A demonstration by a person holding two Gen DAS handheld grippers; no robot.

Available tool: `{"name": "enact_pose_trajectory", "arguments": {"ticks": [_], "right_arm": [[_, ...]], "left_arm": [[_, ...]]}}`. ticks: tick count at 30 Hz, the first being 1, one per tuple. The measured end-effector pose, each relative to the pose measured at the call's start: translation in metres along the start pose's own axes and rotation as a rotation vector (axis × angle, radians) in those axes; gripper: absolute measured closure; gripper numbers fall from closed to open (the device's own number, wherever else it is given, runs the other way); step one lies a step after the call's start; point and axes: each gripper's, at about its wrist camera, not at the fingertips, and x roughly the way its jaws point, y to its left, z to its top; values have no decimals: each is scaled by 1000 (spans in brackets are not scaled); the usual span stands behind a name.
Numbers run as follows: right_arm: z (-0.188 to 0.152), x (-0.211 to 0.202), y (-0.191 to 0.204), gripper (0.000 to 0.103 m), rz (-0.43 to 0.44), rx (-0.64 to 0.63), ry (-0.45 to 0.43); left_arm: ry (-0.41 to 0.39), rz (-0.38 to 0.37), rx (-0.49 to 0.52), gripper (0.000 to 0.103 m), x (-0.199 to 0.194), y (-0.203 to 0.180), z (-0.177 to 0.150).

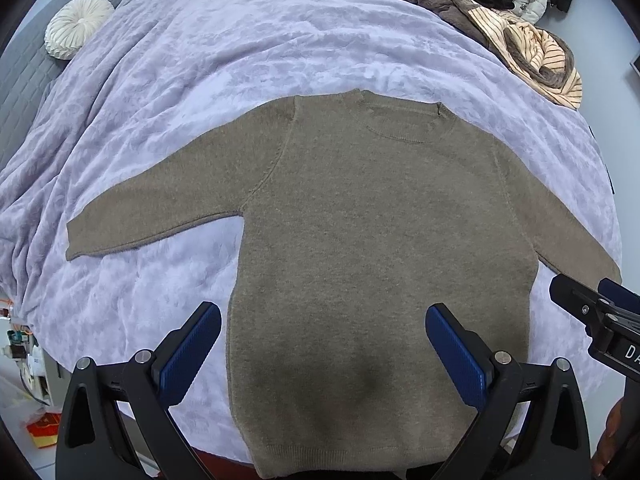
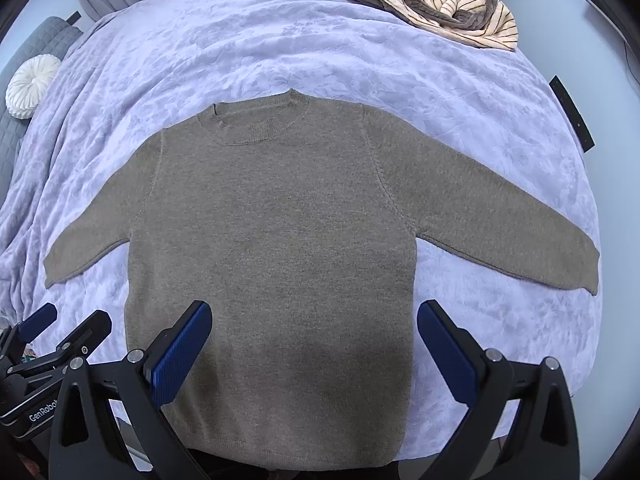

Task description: Fold small clothes

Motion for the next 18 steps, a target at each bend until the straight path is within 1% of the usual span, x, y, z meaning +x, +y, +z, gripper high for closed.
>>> {"name": "enact_pose_trajectory", "arguments": {"ticks": [5, 12, 18], "right_arm": [[-1, 1, 0, 1, -2, -1, 3], [-3, 0, 0, 1, 0, -3, 1], [-8, -3, 3, 1, 2, -1, -4]], "left_arm": [[7, 7, -6, 0, 2, 1, -2], [-7, 10, 8, 0, -2, -2, -4], [-8, 11, -3, 0, -6, -1, -8]]}}
